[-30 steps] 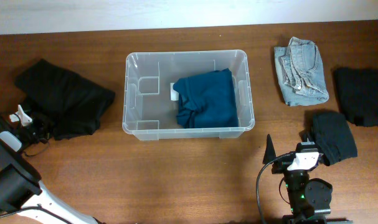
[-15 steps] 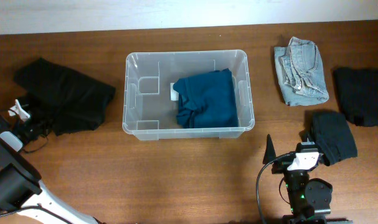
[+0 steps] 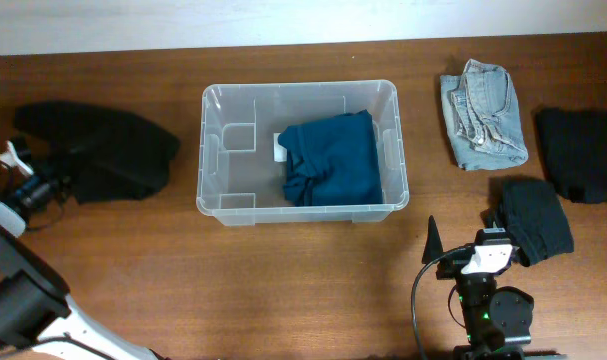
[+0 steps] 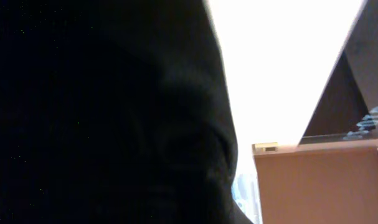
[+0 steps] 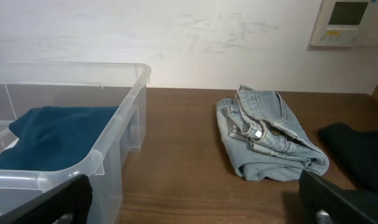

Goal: Pack container
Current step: 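Lift the black garment with the left gripper and carry it over the box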

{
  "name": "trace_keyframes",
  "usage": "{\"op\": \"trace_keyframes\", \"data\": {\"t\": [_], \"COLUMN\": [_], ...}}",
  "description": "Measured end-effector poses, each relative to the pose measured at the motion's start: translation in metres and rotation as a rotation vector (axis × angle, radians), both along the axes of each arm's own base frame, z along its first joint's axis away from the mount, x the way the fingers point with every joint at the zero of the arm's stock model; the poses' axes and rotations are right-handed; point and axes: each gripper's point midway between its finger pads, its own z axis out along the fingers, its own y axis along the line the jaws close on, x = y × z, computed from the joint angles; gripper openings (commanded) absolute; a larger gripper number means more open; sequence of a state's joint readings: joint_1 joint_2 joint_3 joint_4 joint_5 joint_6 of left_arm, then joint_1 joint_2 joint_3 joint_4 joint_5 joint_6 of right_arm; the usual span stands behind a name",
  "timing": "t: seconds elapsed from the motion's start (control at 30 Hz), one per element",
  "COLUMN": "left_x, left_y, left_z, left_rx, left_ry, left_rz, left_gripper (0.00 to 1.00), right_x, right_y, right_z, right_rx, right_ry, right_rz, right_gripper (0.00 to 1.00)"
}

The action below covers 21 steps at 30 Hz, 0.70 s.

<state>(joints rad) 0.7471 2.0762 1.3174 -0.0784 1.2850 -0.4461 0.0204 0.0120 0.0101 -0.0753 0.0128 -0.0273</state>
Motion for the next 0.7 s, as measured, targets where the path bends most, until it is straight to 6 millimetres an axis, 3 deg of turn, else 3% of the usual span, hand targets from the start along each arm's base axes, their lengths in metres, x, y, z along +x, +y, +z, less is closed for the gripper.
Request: {"op": "trace_keyframes", "data": {"t": [0.17, 0.37, 0.5, 0.7], "left_x": [-0.006, -0.036, -0.057, -0.074], "left_y": [-0.008, -0.041, -0.074, -0.138], "left_z": [0.089, 0.195, 0.235, 0.262], "left_rx": [0.087, 0.196, 0.222, 0.195], "left_ry": [-0.147, -0.335, -0.414, -0.462], "left_rz": [-0.024, -0.087, -0.165, -0.327], "left_gripper": [0.01, 0.01, 0.01, 0.01], "right_x": [0.0, 0.0, 0.0, 0.0], "right_y": [0.0, 0.0, 0.0, 0.0], "right_z": [0.0, 0.0, 0.0, 0.0], "right_rx": [0.0, 0.0, 0.0, 0.0], "right_ry": [0.0, 0.0, 0.0, 0.0], "right_rz": [0.0, 0.0, 0.0, 0.0], "right_gripper": [0.98, 0.98, 0.98, 0.98]}}
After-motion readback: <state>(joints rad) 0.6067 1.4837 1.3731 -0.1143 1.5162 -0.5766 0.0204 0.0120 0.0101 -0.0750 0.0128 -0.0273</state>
